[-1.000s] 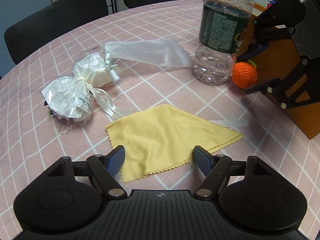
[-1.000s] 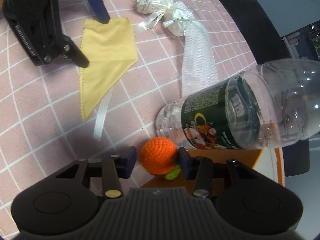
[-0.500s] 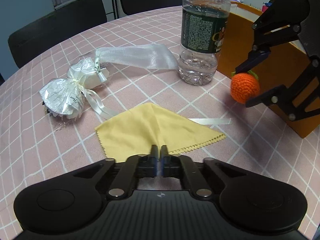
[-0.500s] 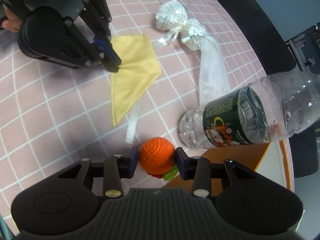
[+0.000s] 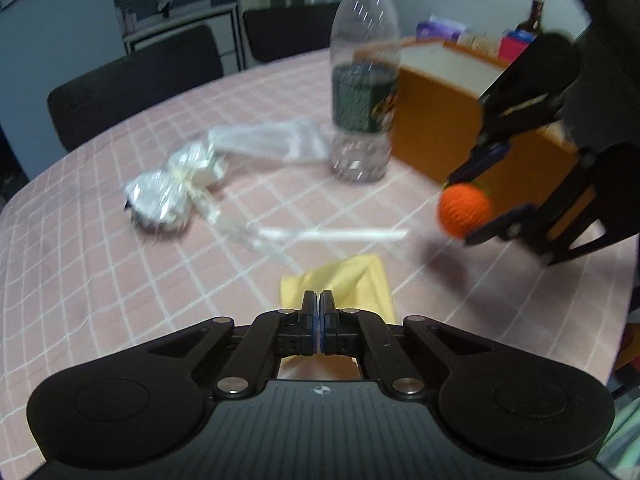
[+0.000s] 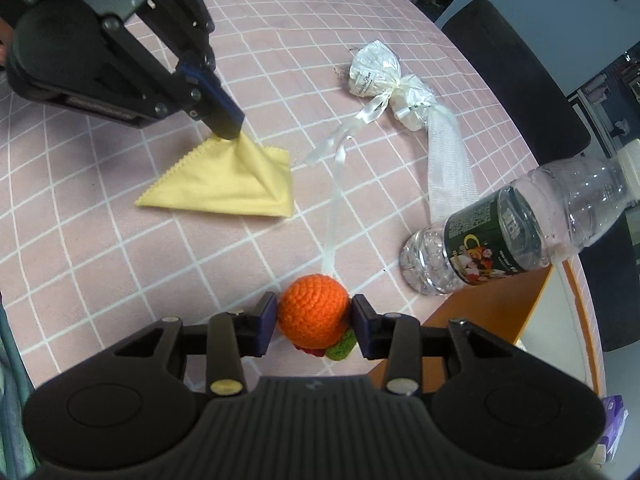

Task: Organize soft objects
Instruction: 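Grasp the orange knitted fruit with the right gripper while the left gripper grasps the yellow cloth, then lift the cloth with the left gripper while the right gripper carries the fruit over the box, then open the left gripper to drop the cloth while the right gripper drops the fruit into the box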

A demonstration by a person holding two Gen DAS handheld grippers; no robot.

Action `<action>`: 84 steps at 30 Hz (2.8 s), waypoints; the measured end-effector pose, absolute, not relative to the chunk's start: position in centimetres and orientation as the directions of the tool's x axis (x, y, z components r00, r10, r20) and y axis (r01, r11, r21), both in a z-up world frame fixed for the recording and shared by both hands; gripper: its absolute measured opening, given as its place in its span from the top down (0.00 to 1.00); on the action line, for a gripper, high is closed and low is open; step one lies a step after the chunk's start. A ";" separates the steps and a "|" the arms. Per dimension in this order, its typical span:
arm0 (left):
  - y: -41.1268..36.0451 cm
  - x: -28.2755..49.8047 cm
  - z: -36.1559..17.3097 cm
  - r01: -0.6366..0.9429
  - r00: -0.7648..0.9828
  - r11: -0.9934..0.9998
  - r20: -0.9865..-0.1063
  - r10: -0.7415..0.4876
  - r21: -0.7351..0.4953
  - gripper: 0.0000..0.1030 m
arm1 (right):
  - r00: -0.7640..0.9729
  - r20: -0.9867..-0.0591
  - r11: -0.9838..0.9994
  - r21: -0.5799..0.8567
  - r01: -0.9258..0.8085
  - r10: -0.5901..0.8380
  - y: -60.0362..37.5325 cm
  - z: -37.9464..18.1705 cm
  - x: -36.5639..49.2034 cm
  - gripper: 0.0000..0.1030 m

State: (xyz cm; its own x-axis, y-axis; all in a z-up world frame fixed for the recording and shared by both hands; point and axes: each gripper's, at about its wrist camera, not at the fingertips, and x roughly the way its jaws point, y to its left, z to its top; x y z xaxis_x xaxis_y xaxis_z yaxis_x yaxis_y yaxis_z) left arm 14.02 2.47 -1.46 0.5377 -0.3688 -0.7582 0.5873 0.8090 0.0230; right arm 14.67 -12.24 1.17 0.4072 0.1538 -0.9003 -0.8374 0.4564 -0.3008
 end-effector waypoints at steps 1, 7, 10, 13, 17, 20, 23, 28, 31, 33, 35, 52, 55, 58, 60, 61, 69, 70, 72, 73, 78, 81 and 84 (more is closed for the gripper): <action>2.4 14.1 -1.9 0.579 0.535 0.814 -0.773 -0.342 0.041 0.98 | 0.406 -0.900 0.464 -0.295 -0.835 0.159 -12.2 1.1 14.5 0.61; 3.7 14.0 -4.7 0.527 0.528 0.848 -0.803 -0.276 0.056 0.36 | 0.401 -0.897 0.513 -0.260 -0.818 0.184 -12.8 0.5 13.7 0.61; 3.2 13.2 -4.2 0.559 0.559 0.825 -0.774 -0.298 0.086 0.23 | 0.394 -0.899 0.535 -0.241 -0.810 0.191 -13.1 0.1 13.9 0.61; 1.9 13.4 -4.3 0.596 0.543 0.797 -0.779 -0.314 0.094 0.20 | 0.386 -0.901 0.553 -0.222 -0.803 0.199 -13.2 -0.2 14.3 0.61; 0.9 14.8 -6.0 0.586 0.510 0.805 -0.813 -0.280 0.090 0.25 | 0.376 -0.905 0.586 -0.198 -0.785 0.199 -13.2 -0.7 15.0 0.61; 1.1 15.7 -6.8 0.560 0.465 0.828 -0.839 -0.281 0.032 0.39 | 0.375 -0.905 0.599 -0.189 -0.778 0.201 -13.3 -0.8 15.4 0.61; 1.4 15.9 -6.7 0.539 0.455 0.842 -0.840 -0.297 -0.006 0.52 | 0.374 -0.904 0.603 -0.184 -0.776 0.206 -13.3 -0.9 15.5 0.61; 1.4 15.6 -6.6 0.530 0.476 0.848 -0.827 -0.297 0.001 0.83 | 0.378 -0.899 0.601 -0.180 -0.779 0.220 -13.1 -1.1 15.1 0.61; 1.2 15.7 -6.4 0.510 0.482 0.860 -0.830 -0.279 0.007 0.96 | 0.380 -0.897 0.599 -0.181 -0.780 0.224 -13.0 -1.0 14.8 0.61; 1.1 15.7 -6.3 0.494 0.495 0.869 -0.827 -0.266 0.016 0.97 | 0.389 -0.893 0.599 -0.187 -0.779 0.227 -13.0 -0.8 14.5 0.61; 1.1 15.1 -6.0 0.490 0.525 0.871 -0.809 -0.266 0.031 0.97 | 0.402 -0.885 0.606 -0.190 -0.772 0.235 -13.3 -0.3 14.2 0.61; -5.3 7.7 7.5 0.639 0.667 0.762 -0.569 -0.482 0.104 0.97 | 0.648 -0.694 0.791 -0.185 -0.583 0.315 -22.6 9.4 11.7 0.61; -8.0 7.9 8.8 0.666 0.667 0.734 -0.545 -0.508 0.131 0.97 | 0.686 -0.679 0.830 -0.203 -0.519 0.263 -25.2 10.2 12.3 0.61; -11.0 9.0 9.3 0.687 0.663 0.709 -0.536 -0.522 0.160 0.97 | 0.707 -0.675 0.865 -0.210 -0.457 0.209 -27.8 10.2 13.4 0.61; -13.1 10.2 9.5 0.699 0.658 0.693 -0.538 -0.526 0.177 0.97 | 0.714 -0.679 0.881 -0.222 -0.418 0.168 -29.3 9.7 14.8 0.61; -14.3 11.2 9.4 0.701 0.659 0.687 -0.543 -0.521 0.192 0.97 | 0.715 -0.683 0.889 -0.225 -0.398 0.147 -30.0 9.3 15.7 0.61; -20.3 19.4 6.4 0.688 0.614 0.706 -0.652 -0.444 0.167 0.96 | 0.682 -0.730 0.927 -0.224 -0.301 0.045 -33.9 5.0 22.1 0.61; -20.8 20.2 5.9 0.684 0.613 0.708 -0.662 -0.430 0.174 0.96 | 0.683 -0.730 0.932 -0.224 -0.286 0.034 -34.1 4.6 22.7 0.61; -21.6 21.4 4.6 0.673 0.615 0.716 -0.680 -0.400 0.187 0.96 | 0.691 -0.722 0.943 -0.212 -0.258 0.027 -34.6 3.9 23.6 0.61; -22.0 21.8 4.0 0.667 0.616 0.719 -0.686 -0.386 0.195 0.96 | 0.697 -0.717 0.947 -0.206 -0.245 0.024 -34.8 3.6 23.9 0.61; -23.1 22.7 1.9 0.665 0.635 0.700 -0.690 -0.347 0.259 0.96 | 0.708 -0.706 0.944 -0.237 -0.227 -0.007 -34.8 2.0 24.5 0.61; -23.7 23.1 0.8 0.662 0.634 0.696 -0.702 -0.324 0.277 0.95 | 0.696 -0.718 0.941 -0.236 -0.242 -0.001 -34.9 1.3 24.7 0.62; -24.0 23.3 0.0 0.657 0.630 0.698 -0.715 -0.303 0.283 0.93 | 0.686 -0.728 0.937 -0.243 -0.252 -0.004 -34.7 0.8 24.3 0.62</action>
State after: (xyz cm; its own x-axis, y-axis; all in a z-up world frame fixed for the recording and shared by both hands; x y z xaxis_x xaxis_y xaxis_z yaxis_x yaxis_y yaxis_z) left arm 23.33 -24.01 0.05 0.6304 -0.3031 -0.7146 0.6571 0.6985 0.2835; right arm 24.35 -34.66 0.82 0.6860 -0.0041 -0.7276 -0.2522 0.9367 -0.2431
